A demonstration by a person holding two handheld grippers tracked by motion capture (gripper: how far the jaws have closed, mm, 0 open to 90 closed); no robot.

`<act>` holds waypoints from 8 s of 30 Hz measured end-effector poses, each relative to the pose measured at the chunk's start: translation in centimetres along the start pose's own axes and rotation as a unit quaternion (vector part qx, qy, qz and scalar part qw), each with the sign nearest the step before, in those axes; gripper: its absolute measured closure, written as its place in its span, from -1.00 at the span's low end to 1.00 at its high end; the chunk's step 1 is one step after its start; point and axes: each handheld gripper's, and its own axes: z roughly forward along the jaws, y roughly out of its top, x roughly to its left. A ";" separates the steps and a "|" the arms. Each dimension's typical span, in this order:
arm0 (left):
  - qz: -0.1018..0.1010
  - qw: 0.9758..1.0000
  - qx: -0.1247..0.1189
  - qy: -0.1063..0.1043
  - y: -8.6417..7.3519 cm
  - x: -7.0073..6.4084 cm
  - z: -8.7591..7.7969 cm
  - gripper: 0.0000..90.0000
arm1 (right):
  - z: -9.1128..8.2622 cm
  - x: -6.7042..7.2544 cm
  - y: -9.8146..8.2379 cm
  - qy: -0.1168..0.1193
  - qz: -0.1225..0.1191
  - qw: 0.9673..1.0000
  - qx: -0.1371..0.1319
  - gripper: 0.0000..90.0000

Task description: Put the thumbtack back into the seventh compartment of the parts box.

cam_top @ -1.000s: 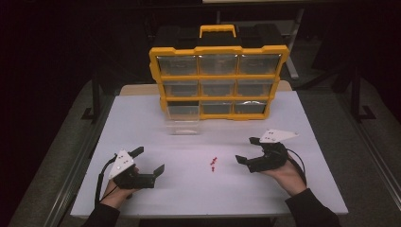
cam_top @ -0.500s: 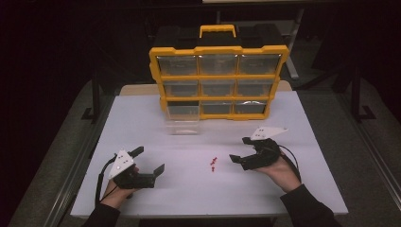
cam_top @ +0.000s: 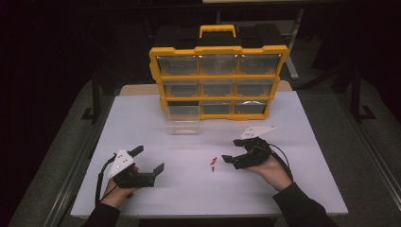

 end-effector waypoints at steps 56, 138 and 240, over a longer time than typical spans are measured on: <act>0.001 1.000 -0.003 -0.022 0.2 -0.4 0.7 -1.00 | 5.6 2.3 0.0 0.049 0.015 0.993 0.105 0.66; 0.002 1.000 -0.010 -0.027 -0.3 0.2 -0.8 -1.00 | 4.5 1.3 0.7 0.056 -0.007 0.992 0.113 0.84; 0.003 1.000 -0.004 -0.024 -0.5 0.2 -0.9 -1.00 | 5.3 -1.7 11.3 0.058 -0.038 0.996 0.062 0.84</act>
